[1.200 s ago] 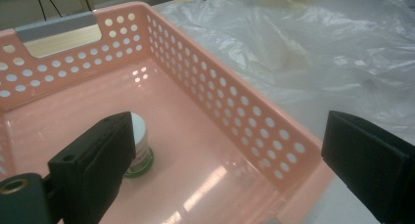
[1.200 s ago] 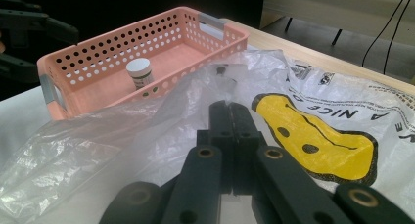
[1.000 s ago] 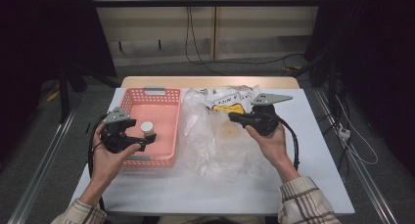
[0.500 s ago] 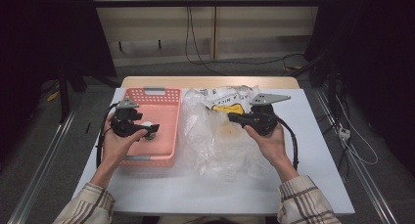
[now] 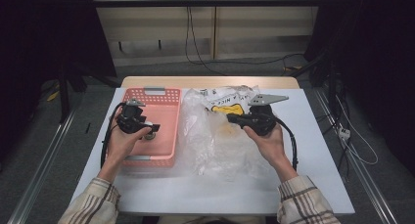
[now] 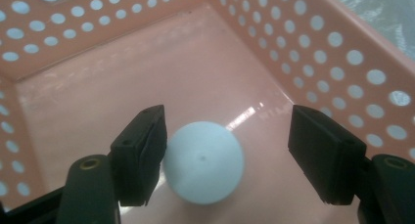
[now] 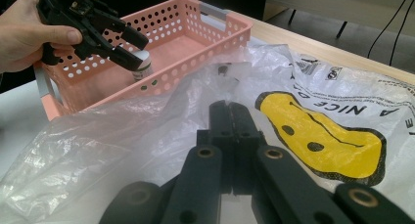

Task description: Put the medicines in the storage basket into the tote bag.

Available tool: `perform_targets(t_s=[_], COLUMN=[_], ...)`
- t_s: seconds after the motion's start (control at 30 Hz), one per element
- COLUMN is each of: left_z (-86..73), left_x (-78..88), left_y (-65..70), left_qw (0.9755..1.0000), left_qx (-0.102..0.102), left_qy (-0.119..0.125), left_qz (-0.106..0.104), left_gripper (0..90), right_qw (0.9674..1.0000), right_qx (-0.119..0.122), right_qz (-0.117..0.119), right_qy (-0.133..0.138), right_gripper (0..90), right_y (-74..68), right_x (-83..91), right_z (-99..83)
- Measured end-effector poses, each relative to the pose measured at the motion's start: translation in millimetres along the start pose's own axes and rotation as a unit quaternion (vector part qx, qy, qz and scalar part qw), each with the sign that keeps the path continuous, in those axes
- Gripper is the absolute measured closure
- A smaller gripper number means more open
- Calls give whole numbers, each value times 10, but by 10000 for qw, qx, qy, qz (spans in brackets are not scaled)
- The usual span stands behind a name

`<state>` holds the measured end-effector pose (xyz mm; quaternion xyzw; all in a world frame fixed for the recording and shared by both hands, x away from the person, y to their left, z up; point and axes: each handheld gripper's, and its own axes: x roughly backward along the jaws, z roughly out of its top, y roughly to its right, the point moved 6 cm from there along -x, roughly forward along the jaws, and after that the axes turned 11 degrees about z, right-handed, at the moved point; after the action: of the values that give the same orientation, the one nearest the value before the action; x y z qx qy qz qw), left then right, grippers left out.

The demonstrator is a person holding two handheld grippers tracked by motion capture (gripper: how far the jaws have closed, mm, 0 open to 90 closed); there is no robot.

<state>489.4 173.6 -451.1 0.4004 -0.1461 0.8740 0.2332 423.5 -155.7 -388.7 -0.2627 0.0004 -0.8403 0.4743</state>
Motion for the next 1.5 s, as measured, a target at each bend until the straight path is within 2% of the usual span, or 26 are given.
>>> perform_targets(t_s=[0.1,0.17,0.27,0.33,0.43,0.5,0.57,0.73,0.93,1.17,1.33,1.5], left_z=[-34,-81,-83,-88,-127,-142,-142,-139,-104,-31,60,145], left_x=[-18,-58,-85,-86,-129,-152,-156,-150,-99,9,157,306], left_y=[-49,-88,-93,-92,-88,-75,-63,-69,-75,-75,-61,-8], left_qw=[9999,9996,9996,9994,9986,9982,9978,9978,9990,9999,9992,9974], left_qx=[18,-1,59,-100,-130,-190,-265,-265,-182,-76,50,53], left_qy=[-55,-264,-254,-328,-499,-571,-591,-584,-386,-1,380,711], left_qz=[99,81,86,54,83,67,104,142,103,138,149,65], left_gripper=[328,328,389,400,414,456,501,508,510,511,511,512], right_qw=[10000,10000,10000,10000,10000,10000,10000,10000,10000,10000,10000,10000], right_qx=[-7,9,13,2,5,3,8,20,13,20,35,35], right_qz=[0,-5,4,5,5,3,2,3,21,7,20,25], right_qy=[-1,-10,-14,-8,-16,-19,-23,-32,-51,-60,-53,-28], right_gripper=[900,900,900,900,900,900,900,900,900,900,900,900], right_y=[-1,-4,-6,-4,-1,-2,-5,-12,-12,-15,-20,-22], right_x=[-7,-7,-8,-10,-12,-12,-13,-17,-29,-30,-25,-13], right_z=[-3,-2,-2,-3,-7,-8,-9,-10,-16,-15,-14,-11])
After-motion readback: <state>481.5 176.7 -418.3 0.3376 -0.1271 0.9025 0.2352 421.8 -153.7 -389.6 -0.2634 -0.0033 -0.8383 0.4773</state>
